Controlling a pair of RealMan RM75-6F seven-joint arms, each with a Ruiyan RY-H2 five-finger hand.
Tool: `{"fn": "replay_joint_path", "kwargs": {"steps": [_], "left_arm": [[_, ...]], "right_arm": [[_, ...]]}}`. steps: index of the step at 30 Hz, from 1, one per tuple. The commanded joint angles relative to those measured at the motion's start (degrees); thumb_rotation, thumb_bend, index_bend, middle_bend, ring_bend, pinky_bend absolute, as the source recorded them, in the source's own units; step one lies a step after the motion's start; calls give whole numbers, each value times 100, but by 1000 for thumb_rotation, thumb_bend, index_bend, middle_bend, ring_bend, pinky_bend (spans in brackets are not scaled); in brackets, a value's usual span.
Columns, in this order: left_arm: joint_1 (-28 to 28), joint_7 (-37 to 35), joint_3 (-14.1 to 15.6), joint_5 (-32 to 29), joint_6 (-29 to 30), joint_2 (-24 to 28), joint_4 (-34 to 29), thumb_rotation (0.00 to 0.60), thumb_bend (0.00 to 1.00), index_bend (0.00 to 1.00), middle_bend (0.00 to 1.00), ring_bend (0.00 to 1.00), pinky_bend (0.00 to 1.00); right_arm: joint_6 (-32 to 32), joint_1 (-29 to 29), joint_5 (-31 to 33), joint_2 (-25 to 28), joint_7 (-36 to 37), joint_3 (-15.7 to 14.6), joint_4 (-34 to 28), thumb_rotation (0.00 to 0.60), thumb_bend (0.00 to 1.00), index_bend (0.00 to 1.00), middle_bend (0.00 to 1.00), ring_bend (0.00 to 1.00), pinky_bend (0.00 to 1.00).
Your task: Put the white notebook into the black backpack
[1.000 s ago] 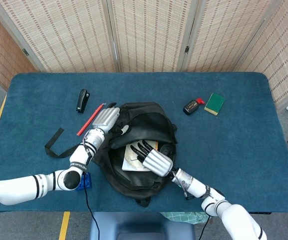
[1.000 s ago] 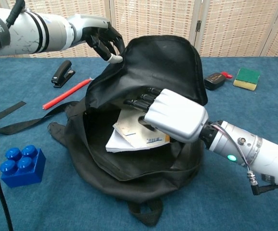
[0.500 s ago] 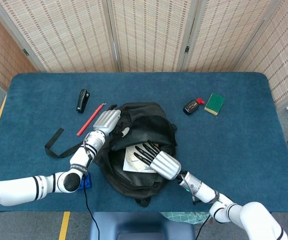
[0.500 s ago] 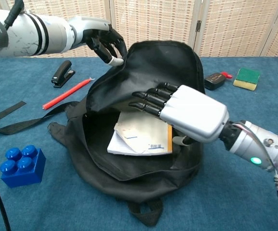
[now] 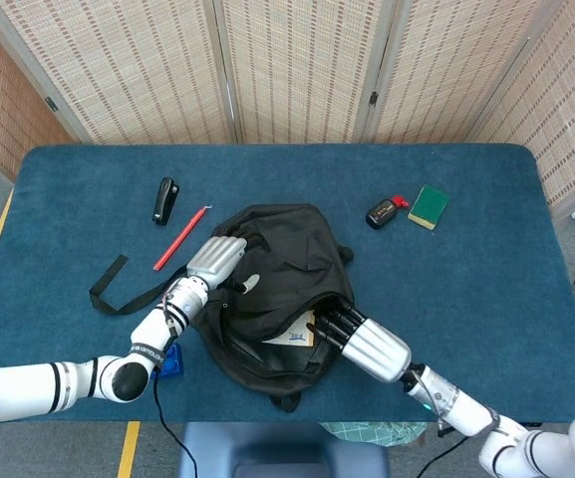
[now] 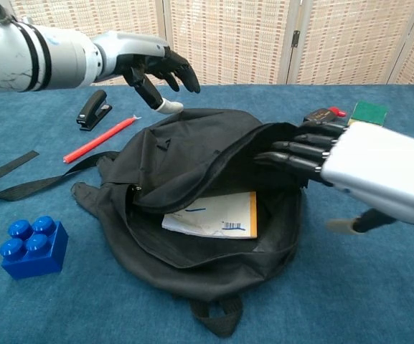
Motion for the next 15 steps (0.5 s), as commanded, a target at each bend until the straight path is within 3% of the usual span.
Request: {"fn": "replay_joint_path", "kwargs": {"steps": [1,9,15], "left_arm": [[131,-80,48,181,86,166,-201,600,465,285,205,178,9],[684,-237,281,972,664,547,-714,600,460,274,201,177,9],[1285,-164,595,1754,1549,670,-884,600,460,273,201,178,9]], "right_arm": [[319,-263,-192,461,68,-187,-378,600,78,45,185,242,183],[756,-620,-323,1270,649,-330,-779,600,77,187,252,308,317],[892,-924,113,1517,1019,-85,-848,600,78,194,252,341,348]]}}
